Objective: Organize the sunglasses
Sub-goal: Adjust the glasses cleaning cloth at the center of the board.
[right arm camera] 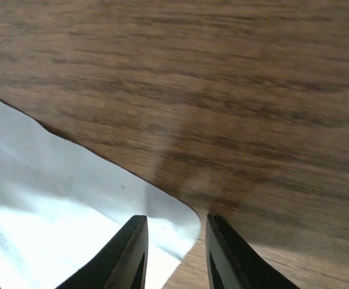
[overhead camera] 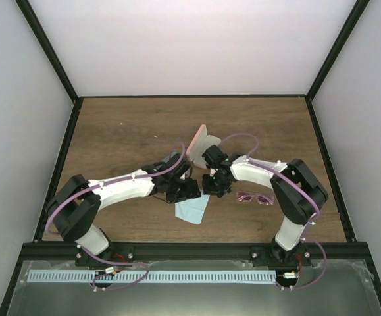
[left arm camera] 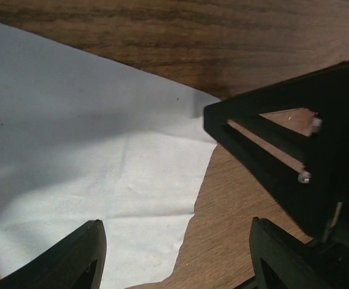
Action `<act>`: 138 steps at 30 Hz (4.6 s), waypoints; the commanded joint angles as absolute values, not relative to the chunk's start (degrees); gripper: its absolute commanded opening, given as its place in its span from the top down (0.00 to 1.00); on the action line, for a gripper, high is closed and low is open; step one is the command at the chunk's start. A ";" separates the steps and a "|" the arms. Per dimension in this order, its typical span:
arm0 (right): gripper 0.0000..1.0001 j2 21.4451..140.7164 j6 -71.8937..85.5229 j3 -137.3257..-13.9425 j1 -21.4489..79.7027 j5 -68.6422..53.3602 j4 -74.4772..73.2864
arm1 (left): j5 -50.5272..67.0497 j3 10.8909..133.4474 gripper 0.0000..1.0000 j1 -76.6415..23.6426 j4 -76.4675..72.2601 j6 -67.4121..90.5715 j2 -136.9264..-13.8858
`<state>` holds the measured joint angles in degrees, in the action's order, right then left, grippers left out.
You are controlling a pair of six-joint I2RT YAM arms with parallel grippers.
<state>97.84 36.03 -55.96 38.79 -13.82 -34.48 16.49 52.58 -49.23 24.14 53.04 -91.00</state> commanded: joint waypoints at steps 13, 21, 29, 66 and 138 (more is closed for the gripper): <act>0.90 101.59 37.54 -59.39 41.57 -7.28 -38.57 | 5.84 47.62 0.34 -42.30 30.61 52.46 -82.69; 0.99 101.03 36.78 -59.12 41.57 -8.18 -38.48 | 6.99 48.74 0.33 -39.54 29.68 48.43 -85.25; 0.93 99.26 37.26 -59.92 41.57 -7.29 -39.22 | 6.48 55.18 0.29 -39.53 30.44 41.72 -91.87; 0.91 105.22 36.51 -60.83 44.38 -6.33 -39.66 | 8.87 50.44 0.27 -37.00 28.02 40.68 -96.05; 0.99 104.33 34.80 -62.63 44.30 -6.46 -39.85 | 7.29 58.06 0.96 -40.94 28.95 25.27 -104.24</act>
